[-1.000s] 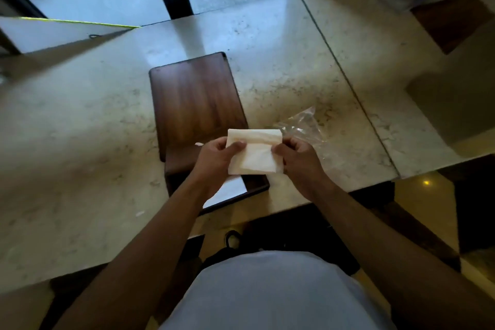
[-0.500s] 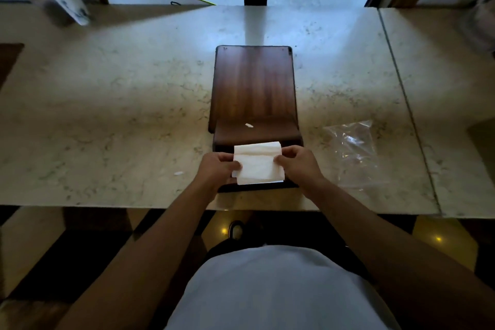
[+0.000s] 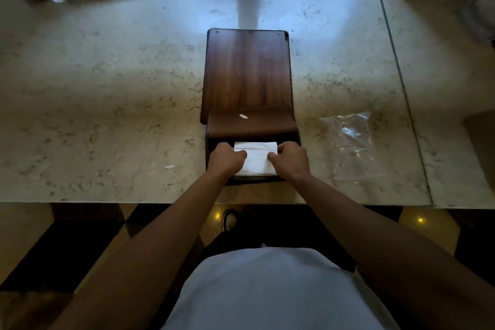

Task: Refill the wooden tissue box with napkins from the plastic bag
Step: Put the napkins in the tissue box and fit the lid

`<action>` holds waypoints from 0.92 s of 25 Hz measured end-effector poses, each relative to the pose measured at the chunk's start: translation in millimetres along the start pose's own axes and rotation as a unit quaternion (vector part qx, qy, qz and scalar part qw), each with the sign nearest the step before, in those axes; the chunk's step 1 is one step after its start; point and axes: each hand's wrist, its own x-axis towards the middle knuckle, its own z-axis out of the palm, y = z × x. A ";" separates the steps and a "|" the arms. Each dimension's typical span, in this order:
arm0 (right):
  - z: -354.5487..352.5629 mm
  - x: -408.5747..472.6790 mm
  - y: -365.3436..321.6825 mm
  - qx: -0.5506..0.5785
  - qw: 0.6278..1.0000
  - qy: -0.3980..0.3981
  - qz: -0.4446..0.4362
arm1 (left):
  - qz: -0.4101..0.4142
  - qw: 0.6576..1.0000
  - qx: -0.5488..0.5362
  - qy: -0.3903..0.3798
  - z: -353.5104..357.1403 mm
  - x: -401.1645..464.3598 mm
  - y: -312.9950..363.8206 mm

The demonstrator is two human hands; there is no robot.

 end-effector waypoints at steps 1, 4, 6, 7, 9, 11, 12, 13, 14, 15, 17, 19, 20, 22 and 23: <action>1.6 0.1 -0.1 -0.004 1.000 -0.009 -0.004 | -0.008 1.000 0.005 -0.002 1.8 1.2 -0.9; 4.4 0.4 -0.3 -0.003 0.999 -0.031 -0.008 | -0.013 1.000 0.013 -0.003 5.4 6.1 -5.9; 6.2 0.9 0.4 -0.003 0.999 -0.042 -0.007 | -0.016 1.000 0.010 -0.003 6.4 8.5 -8.4; 6.9 1.5 0.9 -0.004 0.999 -0.047 -0.007 | -0.018 1.000 0.007 -0.003 6.6 9.0 -8.5; 7.4 3.1 2.2 -0.008 0.998 -0.058 -0.011 | -0.018 1.000 0.009 -0.005 6.5 9.9 -8.6; 7.1 4.4 3.5 -0.006 0.998 -0.066 -0.017 | -0.014 1.000 0.014 -0.006 5.2 9.0 -8.0; 6.3 4.2 3.5 -0.004 0.998 -0.067 -0.021 | -0.011 1.000 0.016 -0.006 4.5 8.3 -7.9; 5.3 3.7 3.6 -0.002 0.998 -0.059 -0.025 | -0.008 1.000 0.016 -0.005 3.7 7.2 -8.0; 3.3 2.7 3.1 0.002 0.999 -0.040 -0.032 | -0.003 1.000 0.015 -0.003 3.0 6.2 -7.9; 0.7 1.6 2.0 0.009 0.999 -0.012 -0.041 | 0.005 1.000 0.012 0.001 1.2 4.9 -7.5; -8.1 2.0 -3.5 0.032 0.997 0.047 -0.056 | 0.032 0.999 0.015 0.021 -4.9 3.7 -4.6; -20.2 7.9 -11.2 0.061 0.992 0.085 -0.067 | 0.064 0.996 0.017 0.055 -16.9 4.6 1.4; -26.0 12.6 -15.3 0.071 0.990 0.095 -0.072 | 0.076 0.995 0.005 0.069 -24.4 6.5 5.5; -35.6 24.7 -20.5 0.080 0.988 0.105 -0.080 | 0.090 0.991 -0.032 0.089 -39.8 11.9 14.5; -39.6 31.6 -21.3 0.079 0.987 0.111 -0.080 | 0.096 0.989 -0.042 0.105 -47.4 16.0 18.3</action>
